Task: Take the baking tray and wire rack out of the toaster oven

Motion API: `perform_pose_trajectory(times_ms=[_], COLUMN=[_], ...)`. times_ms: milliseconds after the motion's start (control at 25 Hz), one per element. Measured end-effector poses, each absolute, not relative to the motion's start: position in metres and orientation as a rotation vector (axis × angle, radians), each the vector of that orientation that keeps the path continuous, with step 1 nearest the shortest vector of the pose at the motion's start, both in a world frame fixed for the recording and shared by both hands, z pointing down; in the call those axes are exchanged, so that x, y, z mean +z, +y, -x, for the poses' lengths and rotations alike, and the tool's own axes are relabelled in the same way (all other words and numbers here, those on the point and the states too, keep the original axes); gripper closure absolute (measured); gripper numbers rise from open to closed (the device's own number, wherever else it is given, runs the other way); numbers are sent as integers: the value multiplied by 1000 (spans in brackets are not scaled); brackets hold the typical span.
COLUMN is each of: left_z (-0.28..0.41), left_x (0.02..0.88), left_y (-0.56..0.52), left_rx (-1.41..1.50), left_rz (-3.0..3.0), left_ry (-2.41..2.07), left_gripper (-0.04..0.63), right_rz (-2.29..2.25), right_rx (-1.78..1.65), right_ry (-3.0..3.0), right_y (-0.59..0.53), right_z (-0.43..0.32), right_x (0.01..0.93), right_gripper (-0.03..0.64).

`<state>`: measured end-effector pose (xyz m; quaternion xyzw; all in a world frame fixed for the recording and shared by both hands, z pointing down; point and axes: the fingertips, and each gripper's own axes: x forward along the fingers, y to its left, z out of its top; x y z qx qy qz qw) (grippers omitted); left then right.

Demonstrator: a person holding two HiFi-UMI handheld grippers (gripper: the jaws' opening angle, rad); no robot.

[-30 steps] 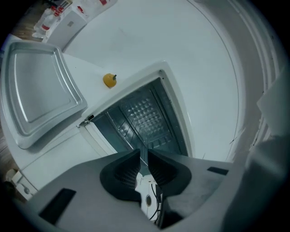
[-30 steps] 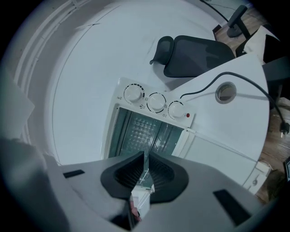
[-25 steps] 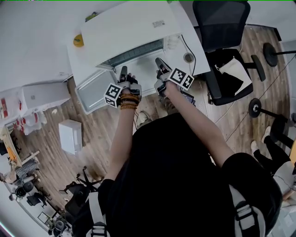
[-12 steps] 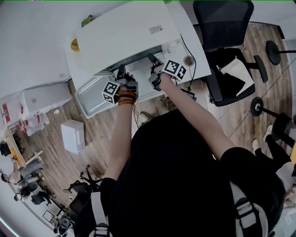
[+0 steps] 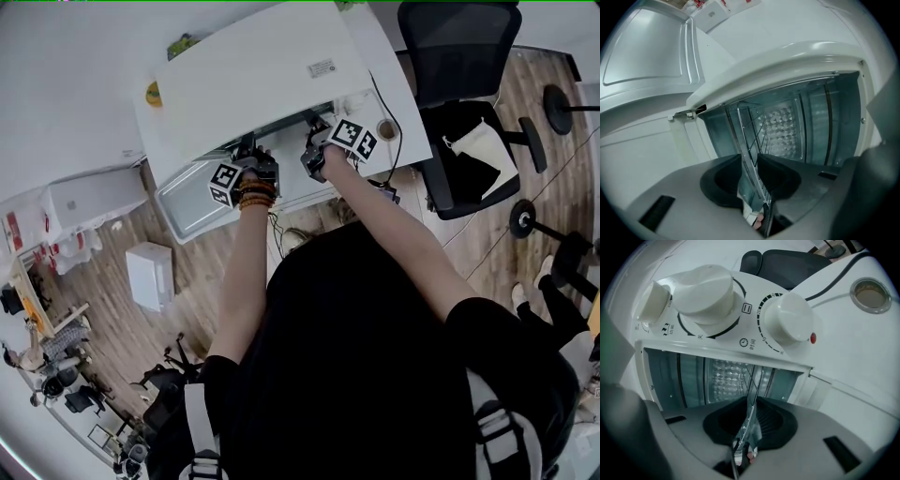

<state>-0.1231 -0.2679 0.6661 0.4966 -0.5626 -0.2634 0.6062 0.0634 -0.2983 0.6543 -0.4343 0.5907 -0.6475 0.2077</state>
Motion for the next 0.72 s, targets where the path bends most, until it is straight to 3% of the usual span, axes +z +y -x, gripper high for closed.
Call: perform_pose_trajectory(times_ms=[160,720], left_z=[136,127], left_x=[659,659], left_y=[-272,-258], left_rx=[-707,-648], left_rz=[-1118,-1172], left_ry=[-1248,-1217], left_gripper=[541,545], right_rz=[1196,1227], right_rx=[-1797,-1748], right_ry=[1622,1578], right_y=[-302,-284], right_z=[-54,-63], right_x=[656,652], right_gripper=[568,574])
